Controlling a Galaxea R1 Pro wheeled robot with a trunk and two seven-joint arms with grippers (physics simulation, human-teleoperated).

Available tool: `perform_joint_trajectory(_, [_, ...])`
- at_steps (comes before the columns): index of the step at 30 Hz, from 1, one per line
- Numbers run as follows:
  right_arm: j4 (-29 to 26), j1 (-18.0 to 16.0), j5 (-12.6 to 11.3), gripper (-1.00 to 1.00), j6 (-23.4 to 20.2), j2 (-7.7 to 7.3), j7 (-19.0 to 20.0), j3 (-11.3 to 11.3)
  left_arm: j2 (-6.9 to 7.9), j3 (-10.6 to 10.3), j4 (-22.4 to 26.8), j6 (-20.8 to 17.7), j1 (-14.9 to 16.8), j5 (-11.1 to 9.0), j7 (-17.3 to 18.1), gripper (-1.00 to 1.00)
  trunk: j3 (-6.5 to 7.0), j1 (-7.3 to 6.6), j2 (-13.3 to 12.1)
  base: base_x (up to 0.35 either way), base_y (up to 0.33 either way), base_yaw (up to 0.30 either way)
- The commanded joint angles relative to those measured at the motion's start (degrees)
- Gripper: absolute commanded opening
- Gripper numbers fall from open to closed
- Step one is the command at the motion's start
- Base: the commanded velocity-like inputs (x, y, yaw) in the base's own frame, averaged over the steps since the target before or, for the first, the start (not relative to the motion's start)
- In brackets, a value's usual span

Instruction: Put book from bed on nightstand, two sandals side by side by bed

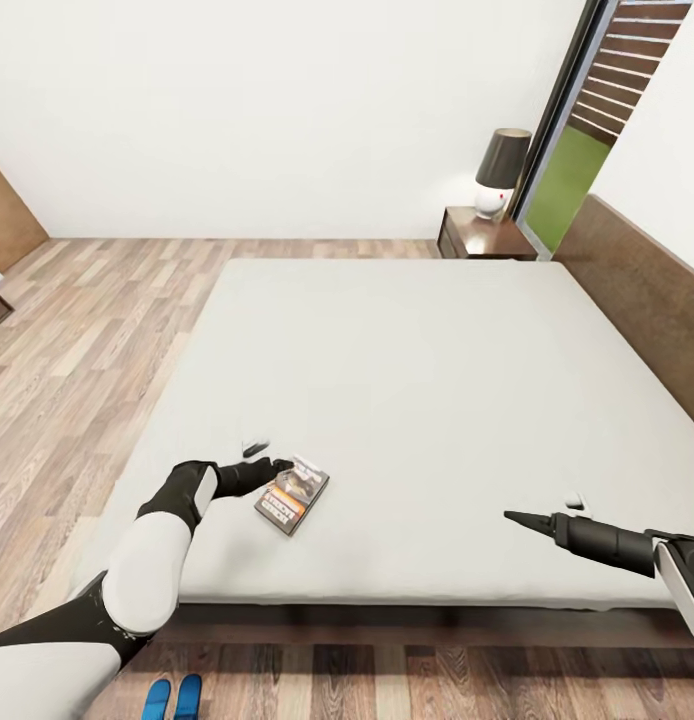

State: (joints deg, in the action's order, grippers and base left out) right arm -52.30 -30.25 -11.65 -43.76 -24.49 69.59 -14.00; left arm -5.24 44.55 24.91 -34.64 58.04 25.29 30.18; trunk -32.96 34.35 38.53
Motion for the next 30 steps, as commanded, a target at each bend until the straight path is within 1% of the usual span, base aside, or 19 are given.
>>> perform_joint_trajectory(1, [0.01, -0.02, -0.23, 1.0, -0.38, 0.0, 0.02, 0.0, -0.05, 0.46, 0.16, -0.7, 0.48, 0.31, 0.43, 1.0, -0.08, 0.02, 0.06, 0.0, 0.0, 0.0])
perform_joint_trajectory(5, [0.01, -0.04, -0.22, 1.0, -0.36, 0.05, 0.01, 0.01, 0.19, 0.46, 0.64, -2.53, 2.16, -2.97, 0.27, 1.0, -0.09, 0.02, 0.06, 0.0, 0.0, 0.0])
perform_joint_trajectory(9, [0.01, -0.05, -0.22, 1.0, -0.36, 0.05, 0.01, -0.01, 0.24, 0.51, 2.82, -2.95, 2.51, -3.99, 0.31, 1.0, -0.1, 0.02, 0.06, 0.0, 0.0, 0.0])
perform_joint_trajectory(13, [0.01, -0.05, -0.22, 1.0, -0.36, 0.05, 0.01, -0.06, 0.23, 0.55, 3.44, -3.04, 2.59, -4.23, 0.31, 1.0, -0.1, 0.02, 0.06, 0.014, 0.0, 0.0])
perform_joint_trajectory(19, [0.01, -0.06, -0.22, 1.0, -0.36, 0.06, 0.02, -0.06, 0.23, 0.6, 3.48, -3.0, 2.61, -4.2, 0.32, 1.0, -0.1, 0.02, 0.06, 0.168, 0.0, 0.0])
perform_joint_trajectory(26, [0.01, -0.05, -0.22, 1.0, -0.36, 0.06, 0.02, -0.06, 0.15, 0.63, 3.41, -2.9, 2.68, -4.19, 0.29, 1.0, -0.1, 0.02, 0.06, 0.027, -0.001, 0.0])
perform_joint_trajectory(30, [0.01, -0.06, -0.22, 1.0, -0.36, 0.06, 0.02, -0.01, 0.15, 0.63, 3.39, -2.84, 2.69, -4.19, 0.24, 1.0, -0.1, 0.02, 0.06, 0.141, -0.089, 0.0])
